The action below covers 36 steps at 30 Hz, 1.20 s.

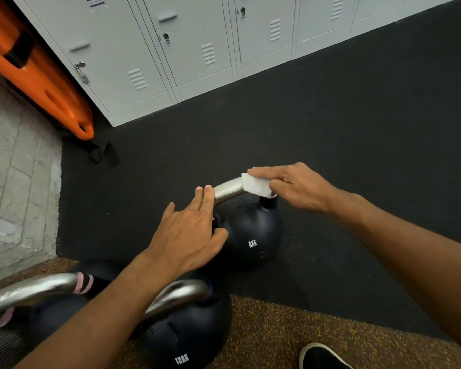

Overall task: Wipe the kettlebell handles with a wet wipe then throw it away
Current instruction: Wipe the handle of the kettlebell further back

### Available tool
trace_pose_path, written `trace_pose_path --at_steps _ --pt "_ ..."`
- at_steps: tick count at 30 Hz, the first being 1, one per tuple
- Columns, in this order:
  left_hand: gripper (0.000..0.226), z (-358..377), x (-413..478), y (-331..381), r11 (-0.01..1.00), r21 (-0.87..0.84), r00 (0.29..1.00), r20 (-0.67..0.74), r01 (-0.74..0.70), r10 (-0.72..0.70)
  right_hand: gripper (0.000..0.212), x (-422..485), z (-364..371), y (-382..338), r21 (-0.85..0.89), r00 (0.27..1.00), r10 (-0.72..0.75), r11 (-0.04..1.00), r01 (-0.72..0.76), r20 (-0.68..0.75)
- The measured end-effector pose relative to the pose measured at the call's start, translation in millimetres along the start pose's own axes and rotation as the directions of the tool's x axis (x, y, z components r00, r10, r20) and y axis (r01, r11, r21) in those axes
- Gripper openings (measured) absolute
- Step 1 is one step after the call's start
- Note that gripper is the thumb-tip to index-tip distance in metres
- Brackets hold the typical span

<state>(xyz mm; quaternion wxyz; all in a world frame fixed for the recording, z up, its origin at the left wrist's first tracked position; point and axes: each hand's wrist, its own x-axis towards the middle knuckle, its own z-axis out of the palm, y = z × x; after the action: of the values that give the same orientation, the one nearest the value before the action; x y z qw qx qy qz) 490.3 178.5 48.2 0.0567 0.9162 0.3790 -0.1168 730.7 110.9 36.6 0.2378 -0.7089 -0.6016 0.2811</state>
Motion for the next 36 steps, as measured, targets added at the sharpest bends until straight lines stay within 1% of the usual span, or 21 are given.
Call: trace_pose_path --at_steps 3,6,9,11,13,15,19,20,23,24,25,28,30,33,36 --pt "0.085 8 -6 8 1.000 0.018 0.999 -0.033 0.013 -0.012 0.054 2 11 2 -0.057 1.000 -0.029 0.998 0.029 0.004" --pt "0.085 10 -6 14 0.998 0.035 0.996 -0.072 0.048 -0.045 0.071 -13 35 3 -0.214 0.994 -0.104 0.971 0.104 0.014" --pt "0.083 7 -1 16 0.999 0.035 0.996 -0.082 0.038 -0.035 0.080 -31 55 4 -0.380 0.989 -0.149 0.916 0.129 -0.024" --pt "0.083 5 1 15 0.999 0.042 0.996 -0.091 0.027 -0.023 0.079 -33 63 4 -0.404 0.988 -0.144 0.908 0.112 -0.049" --pt "0.083 5 -1 14 0.998 0.058 0.996 -0.085 0.012 -0.007 0.075 -29 65 3 -0.393 0.989 -0.126 0.916 0.084 -0.082" --pt "0.083 5 0 15 0.996 0.089 0.997 -0.076 -0.002 0.009 0.075 -28 68 1 -0.404 0.989 -0.118 0.912 0.072 -0.090" --pt "0.081 -5 7 19 0.986 0.167 0.998 -0.065 -0.001 0.012 0.077 -37 79 -1 -0.507 0.976 -0.210 0.849 0.150 -0.062" --pt "0.080 -7 8 19 0.983 0.183 0.998 -0.060 -0.010 0.021 0.076 -37 80 -1 -0.491 0.976 -0.205 0.860 0.141 -0.078" --pt "0.083 -10 7 17 0.973 0.229 0.997 -0.065 -0.033 0.050 0.074 -36 80 -4 -0.353 0.986 -0.094 0.935 0.040 -0.135" --pt "0.086 -10 6 17 0.971 0.238 0.996 -0.067 -0.036 0.054 0.074 -36 82 -6 -0.330 0.985 -0.084 0.943 0.029 -0.152" --pt "0.088 -10 6 17 0.970 0.240 0.996 -0.068 -0.037 0.055 0.075 -36 84 -8 -0.330 0.982 -0.097 0.943 0.040 -0.160" --pt "0.089 -9 9 17 0.971 0.235 0.996 -0.070 -0.035 0.052 0.076 -35 93 -13 -0.407 0.970 -0.191 0.906 0.115 -0.150" --pt "0.087 -8 10 18 0.969 0.243 0.997 -0.065 -0.033 0.051 0.076 -35 93 -15 -0.385 0.965 -0.200 0.915 0.122 -0.170" --pt "0.085 -10 9 19 0.969 0.244 0.998 -0.055 -0.025 0.039 0.076 -35 96 -21 -0.252 0.965 -0.135 0.965 0.077 -0.223" --pt "0.079 -11 9 19 0.974 0.226 0.999 -0.043 -0.023 0.033 0.075 -35 102 -30 -0.061 0.963 -0.024 0.998 0.008 -0.268"
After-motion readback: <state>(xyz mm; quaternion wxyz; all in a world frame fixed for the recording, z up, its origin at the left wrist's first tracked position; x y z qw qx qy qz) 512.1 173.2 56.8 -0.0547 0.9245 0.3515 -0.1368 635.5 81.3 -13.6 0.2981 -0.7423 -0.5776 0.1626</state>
